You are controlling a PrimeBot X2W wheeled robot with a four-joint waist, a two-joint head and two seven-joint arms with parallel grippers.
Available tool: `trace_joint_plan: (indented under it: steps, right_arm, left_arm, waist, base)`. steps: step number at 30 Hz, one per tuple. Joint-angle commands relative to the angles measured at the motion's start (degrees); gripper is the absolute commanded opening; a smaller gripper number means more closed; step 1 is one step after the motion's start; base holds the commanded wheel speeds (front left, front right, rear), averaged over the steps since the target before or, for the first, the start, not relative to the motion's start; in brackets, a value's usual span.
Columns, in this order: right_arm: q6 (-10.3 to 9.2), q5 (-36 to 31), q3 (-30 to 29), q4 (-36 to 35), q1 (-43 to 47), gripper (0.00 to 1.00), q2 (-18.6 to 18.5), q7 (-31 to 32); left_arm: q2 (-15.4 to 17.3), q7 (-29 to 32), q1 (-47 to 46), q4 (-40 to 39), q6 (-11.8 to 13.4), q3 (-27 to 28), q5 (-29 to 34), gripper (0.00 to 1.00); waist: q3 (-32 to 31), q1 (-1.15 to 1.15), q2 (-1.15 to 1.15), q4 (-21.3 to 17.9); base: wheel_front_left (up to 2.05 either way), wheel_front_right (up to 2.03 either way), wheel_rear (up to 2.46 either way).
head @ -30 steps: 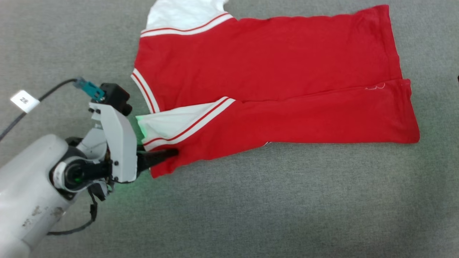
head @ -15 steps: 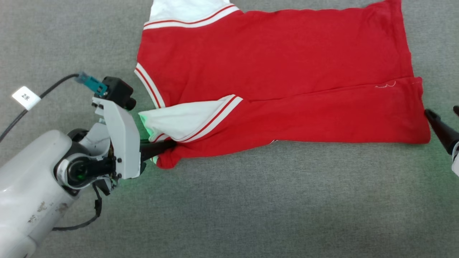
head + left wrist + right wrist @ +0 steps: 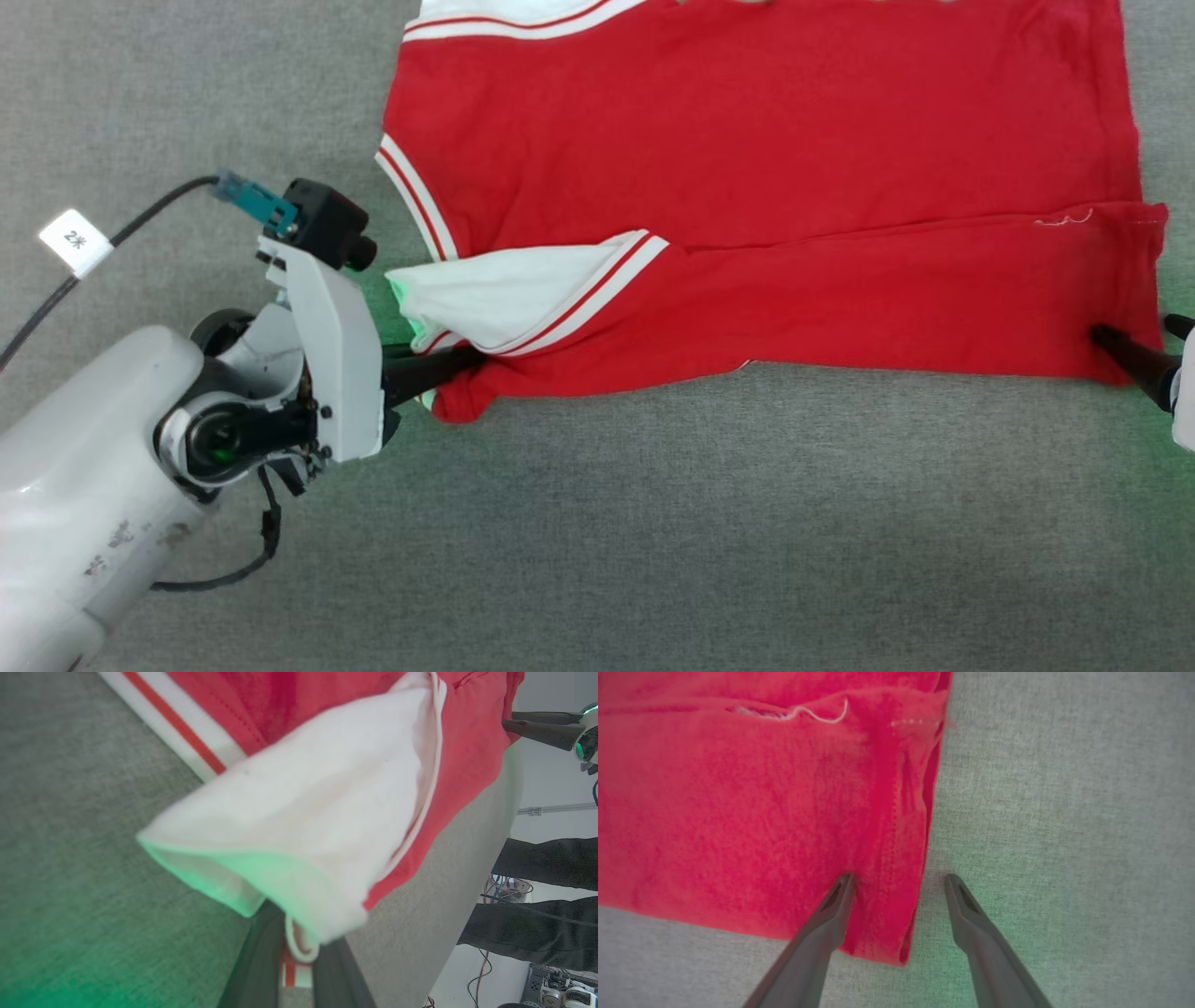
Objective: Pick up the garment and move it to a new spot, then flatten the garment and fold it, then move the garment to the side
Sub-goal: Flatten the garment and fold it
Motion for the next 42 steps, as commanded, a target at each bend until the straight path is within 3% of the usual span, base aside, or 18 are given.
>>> trace_joint_plan:
  steps: [1, 9, 19, 24, 32, 33, 34, 35, 36, 37, 42]
  right_arm:
    - [-0.03, 0.11, 0.43, 0.68, 0.36, 0.0, 1.05, -0.11]
    - [-0.05, 0.84, -2.69, -0.29, 3.05, 0.0, 1.84, -2.58]
    - [-0.05, 2.34, -7.49, -6.23, 12.63, 0.0, 1.13, -2.73]
    - [-0.05, 3.15, -9.25, -9.14, 17.82, 0.0, 1.35, -2.03]
    - [-0.05, 4.31, -12.16, -12.51, 23.94, 0.0, 1.77, -1.11]
    - [-0.05, 4.04, -12.46, -12.82, 24.22, 0.06, 1.88, -1.65]
    - [-0.05, 4.04, -12.46, -12.82, 24.22, 0.06, 1.88, -1.65]
    - [-0.05, 3.83, -12.62, -13.19, 24.49, 0.4, 2.08, -2.21]
    - [-0.05, 3.65, -12.9, -13.56, 24.53, 0.6, 2.42, -3.14]
    - [-0.05, 3.45, -13.29, -13.8, 24.45, 1.0, 2.9, -4.14]
    - [-0.04, 2.67, -14.25, -16.26, 24.24, 1.0, 4.13, -10.09]
  left_arm:
    - [-0.92, -0.15, 1.56, 1.12, 0.62, -1.39, 1.09, 0.0]
    - [0.32, -6.25, 3.89, -0.15, 1.14, -0.51, 3.98, 0.0]
    - [2.59, -16.07, 12.31, -7.26, 5.9, -1.02, 8.21, 0.0]
    - [4.25, -19.87, 17.46, -12.43, 8.63, -0.54, 7.18, 0.0]
    - [6.34, -21.87, 23.1, -18.93, 11.25, -1.75, 7.05, 0.0]
    - [6.28, -21.96, 23.39, -19.29, 11.36, -1.83, 7.04, 0.16]
    - [6.28, -21.96, 23.39, -19.29, 11.36, -1.83, 7.04, 0.16]
    - [6.23, -22.39, 23.55, -19.54, 11.49, -1.7, 7.12, 0.42]
    - [6.11, -22.94, 23.65, -19.67, 11.69, -1.4, 7.06, 0.85]
    - [6.0, -23.48, 23.8, -19.89, 11.87, -1.13, 7.01, 1.0]
    - [6.5, -27.95, 25.42, -21.14, 13.64, 1.08, 6.65, 1.0]
  waist:
    - [0.35, 0.0, 0.0, 0.36]
    - [-1.69, 0.0, 0.0, 1.22]
    - [-6.05, 0.0, 0.0, 3.02]
    - [-7.78, 0.0, 0.0, 3.23]
    - [-8.61, 0.0, 0.0, 3.64]
    - [-8.65, 0.0, 0.0, 3.7]
    - [-8.65, 0.0, 0.0, 3.7]
    - [-8.72, 0.0, 0.0, 3.72]
    - [-8.75, 0.0, 0.0, 3.73]
    - [-8.81, 0.0, 0.0, 3.74]
    - [-9.36, 0.0, 0.0, 3.82]
  base:
    - [0.0, 0.0, 0.0]
    - [0.0, 0.0, 0.0]
    - [0.0, 0.0, 0.0]
    - [0.0, 0.0, 0.0]
    - [0.0, 0.0, 0.0]
    - [0.0, 0.0, 0.0]
    - [0.0, 0.0, 0.0]
    - [0.0, 0.0, 0.0]
    - [0.0, 0.0, 0.0]
    - [0.0, 0.0, 0.0]
    - [0.0, 0.0, 0.0]
